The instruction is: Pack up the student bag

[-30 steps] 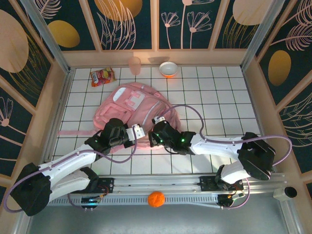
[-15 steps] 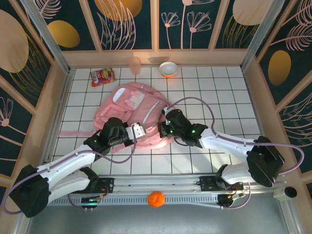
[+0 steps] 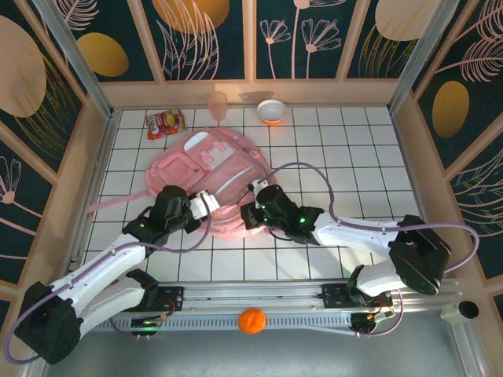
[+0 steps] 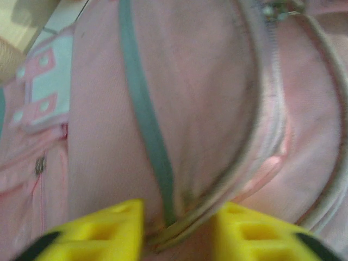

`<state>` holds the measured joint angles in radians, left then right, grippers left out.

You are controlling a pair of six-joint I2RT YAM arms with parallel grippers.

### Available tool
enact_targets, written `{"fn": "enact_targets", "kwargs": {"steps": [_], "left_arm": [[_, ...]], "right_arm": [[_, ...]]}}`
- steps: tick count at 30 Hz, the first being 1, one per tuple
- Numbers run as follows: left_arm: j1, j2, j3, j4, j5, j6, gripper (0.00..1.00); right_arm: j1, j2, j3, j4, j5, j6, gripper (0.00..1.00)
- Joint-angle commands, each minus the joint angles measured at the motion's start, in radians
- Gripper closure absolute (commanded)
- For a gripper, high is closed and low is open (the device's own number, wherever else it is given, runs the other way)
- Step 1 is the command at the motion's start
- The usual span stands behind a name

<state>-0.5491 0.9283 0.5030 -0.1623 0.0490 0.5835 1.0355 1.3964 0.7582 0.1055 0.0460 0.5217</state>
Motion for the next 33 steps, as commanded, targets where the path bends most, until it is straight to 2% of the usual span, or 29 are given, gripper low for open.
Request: {"fn": "enact_targets", "kwargs": {"steps": [1,6,10,14,17,21,22,23,26,27,28,33], "left_arm": [[0.015,-0.046,0.047,-0.055,0.076,0.013,0.46],[-0.007,-0.02,0.049,0.039,0.131,0.03,0.41],[-0.095,0.085,0.08,0.102,0.091,0.024,0.38],[-0.126,0.194,0.107,0.135,0.069,-0.012,0.34],[-0.132,0.225,0.099,0.148,0.029,-0.018,0.32],[-0.132,0.251,0.079,0.162,-0.102,-0.035,0.32],[-0.131,0.253,0.077,0.164,-0.12,-0.041,0.34],[-0.131,0.254,0.072,0.165,-0.127,-0.043,0.41],[-0.132,0.227,0.062,0.174,-0.065,-0.047,0.81],[-0.132,0.208,0.055,0.187,-0.036,-0.057,0.91],[-0.131,0.191,0.048,0.195,-0.008,-0.063,0.98],[-0.13,0.115,0.034,0.21,0.07,-0.1,1.0]], "right_arm": [[0.025,0.043,0.028,0.043,0.008,0.04,1.0],[0.021,0.059,0.043,0.015,0.017,0.016,1.0],[0.019,0.054,0.044,-0.006,0.021,0.012,1.0],[0.015,0.049,0.041,-0.015,0.023,0.007,1.0],[0.013,0.051,0.045,-0.019,0.022,0.002,1.0],[0.009,0.054,0.047,-0.016,0.02,-0.002,1.0],[0.009,0.055,0.047,-0.014,0.019,-0.003,1.0],[0.009,0.056,0.046,-0.011,0.018,-0.003,1.0],[0.007,0.06,0.04,-0.003,0.018,-0.002,1.0],[0.005,0.062,0.036,0.0,0.018,-0.002,1.0],[0.004,0.064,0.036,0.002,0.019,-0.002,1.0],[-0.003,0.075,0.045,0.003,0.019,-0.01,1.0]]}}
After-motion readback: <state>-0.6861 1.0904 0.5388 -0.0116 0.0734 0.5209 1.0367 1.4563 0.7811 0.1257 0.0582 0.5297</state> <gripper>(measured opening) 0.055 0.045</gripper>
